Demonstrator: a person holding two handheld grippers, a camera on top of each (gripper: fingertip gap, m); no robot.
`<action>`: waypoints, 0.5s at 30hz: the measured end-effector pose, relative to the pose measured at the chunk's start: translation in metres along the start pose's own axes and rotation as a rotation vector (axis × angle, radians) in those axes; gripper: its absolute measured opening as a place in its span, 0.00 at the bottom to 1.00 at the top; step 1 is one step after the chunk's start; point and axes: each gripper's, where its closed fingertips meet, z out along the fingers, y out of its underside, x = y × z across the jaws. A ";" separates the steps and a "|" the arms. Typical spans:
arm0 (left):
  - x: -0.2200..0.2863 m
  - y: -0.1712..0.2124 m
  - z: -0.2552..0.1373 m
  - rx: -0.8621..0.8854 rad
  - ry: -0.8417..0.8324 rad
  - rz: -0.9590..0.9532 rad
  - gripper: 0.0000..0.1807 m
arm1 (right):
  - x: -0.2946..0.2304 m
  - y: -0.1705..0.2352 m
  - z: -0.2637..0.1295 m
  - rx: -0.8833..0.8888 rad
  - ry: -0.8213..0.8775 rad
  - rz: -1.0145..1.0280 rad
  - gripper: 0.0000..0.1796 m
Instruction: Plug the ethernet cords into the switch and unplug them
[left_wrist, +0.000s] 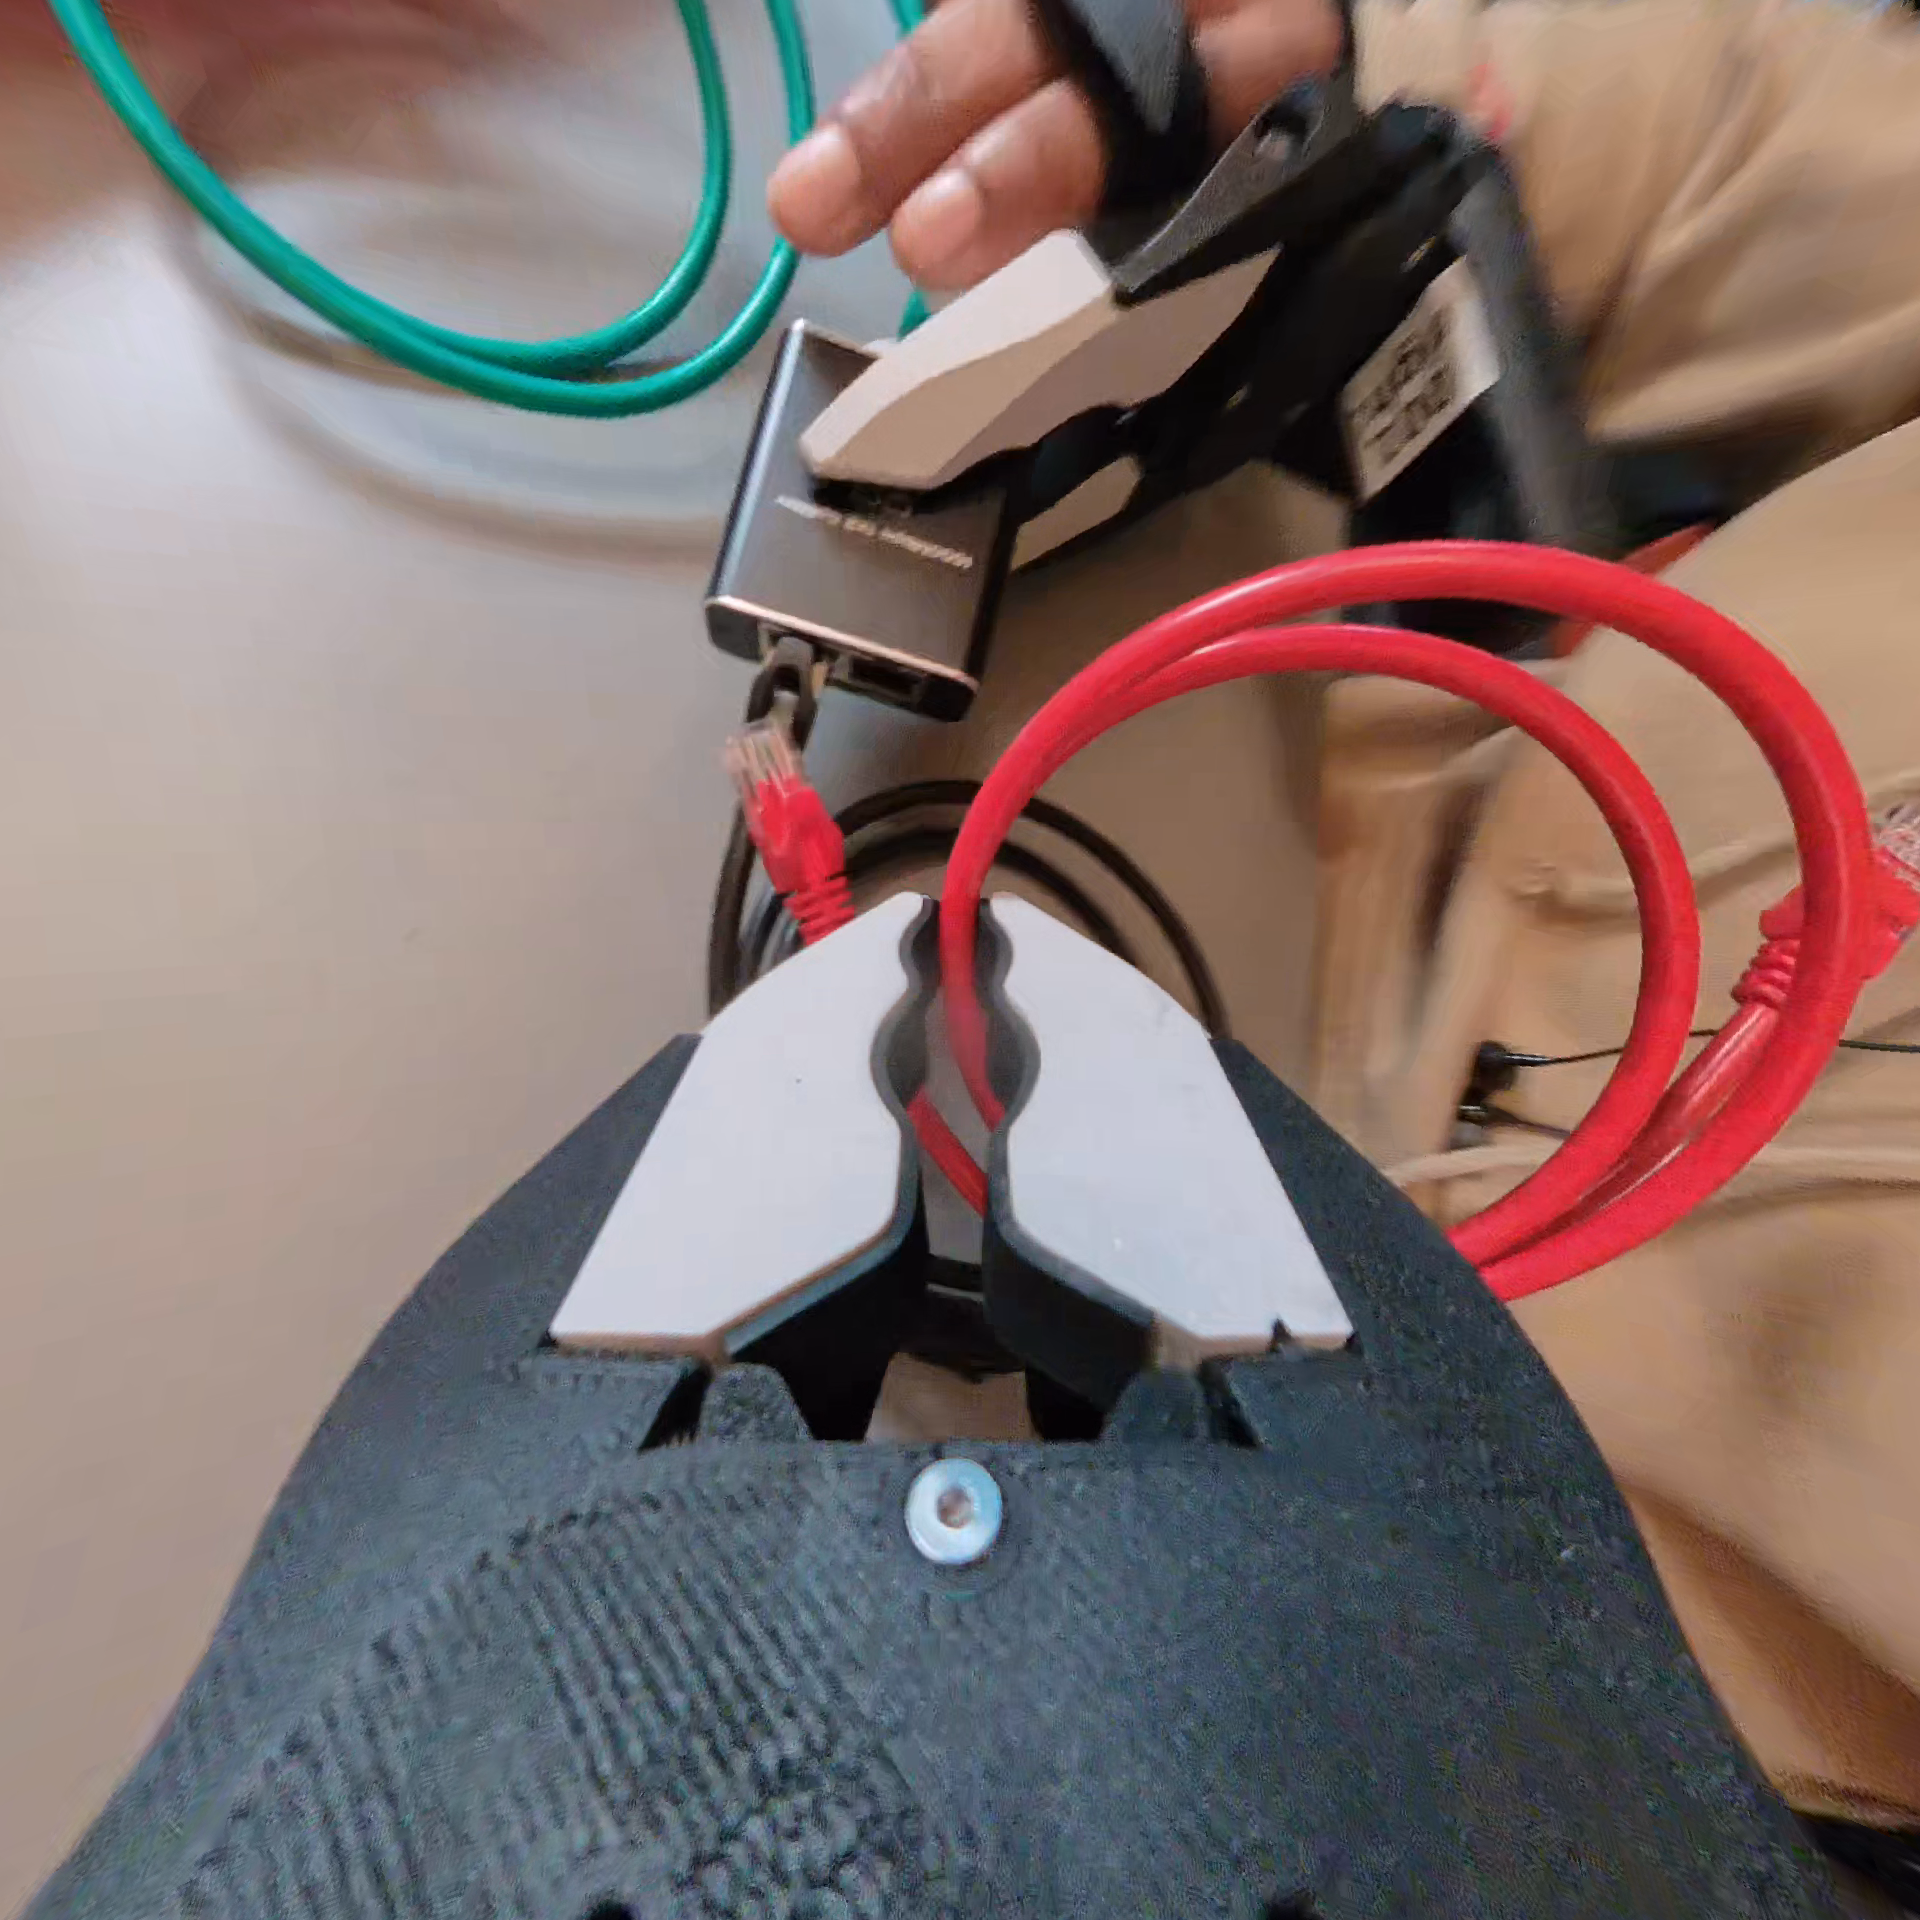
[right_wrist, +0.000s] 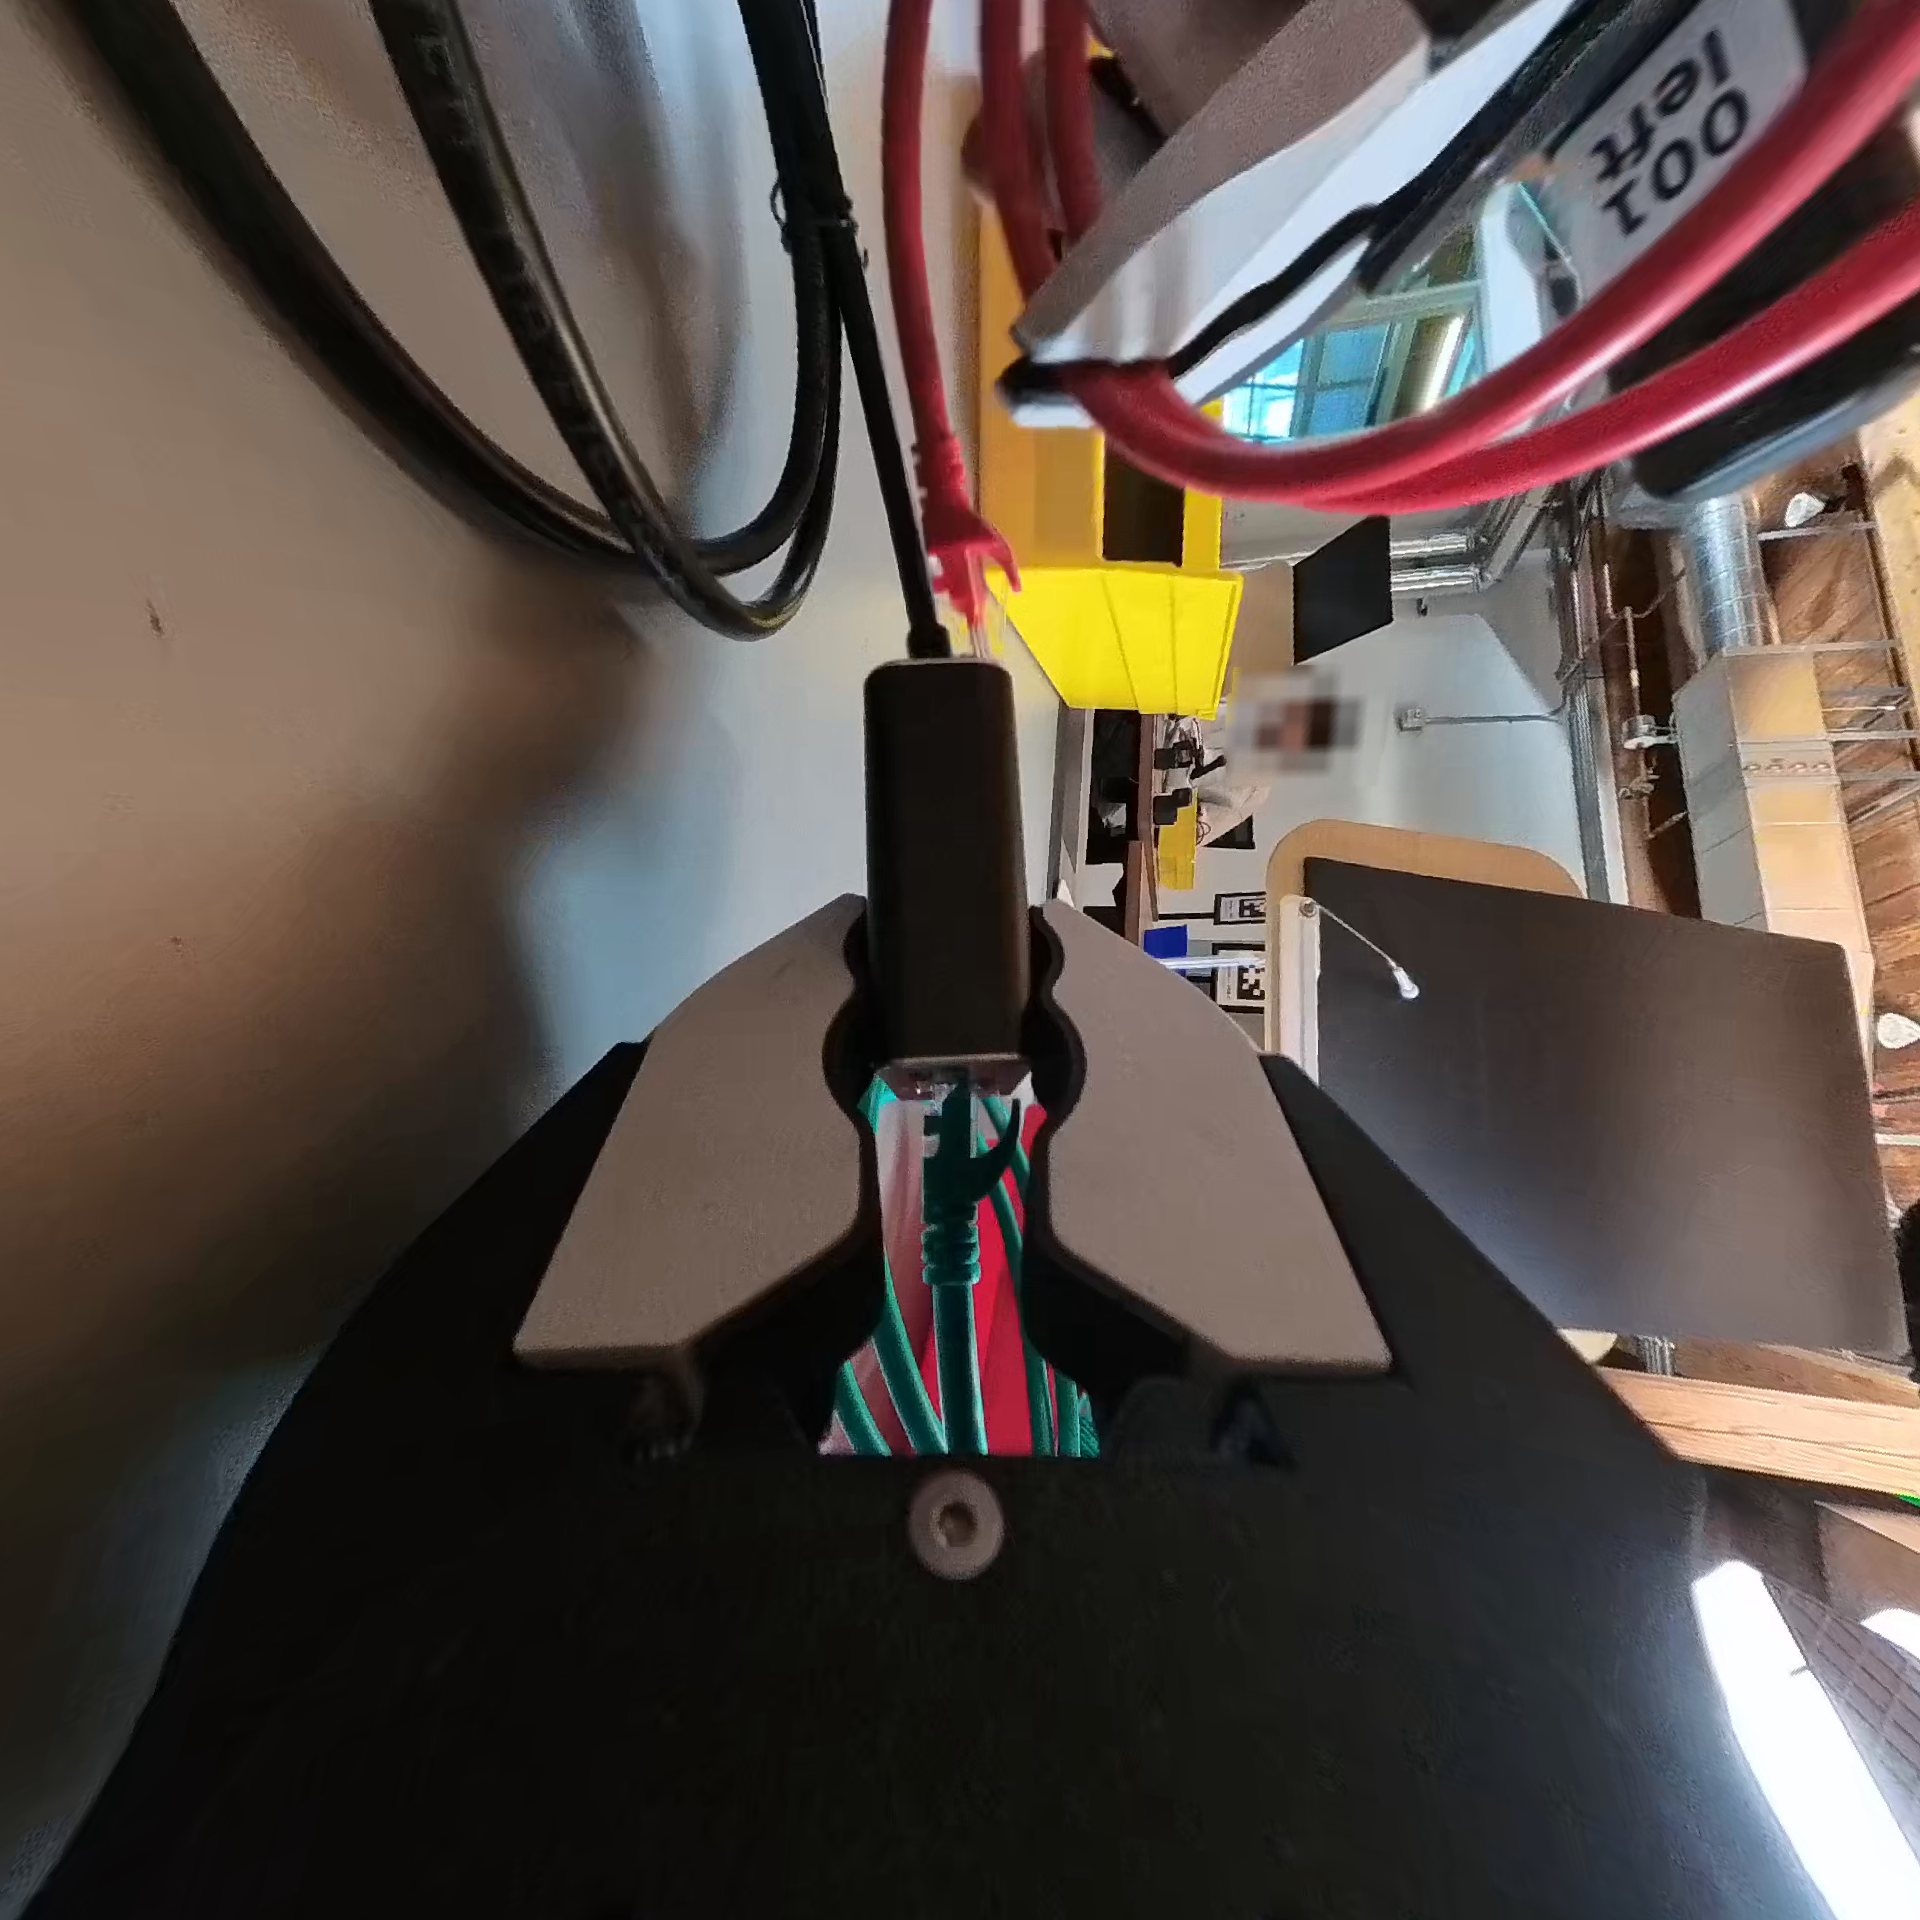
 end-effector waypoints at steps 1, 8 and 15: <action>0.004 -0.001 -0.002 0.016 0.056 -0.028 0.03 | 0.000 0.001 0.000 -0.003 0.000 0.003 0.15; 0.016 0.026 -0.001 -0.048 0.133 0.056 0.07 | -0.003 0.006 0.002 -0.019 -0.017 0.005 0.14; 0.010 0.022 -0.033 0.014 0.036 0.082 0.10 | -0.005 0.007 0.003 -0.027 -0.027 0.002 0.14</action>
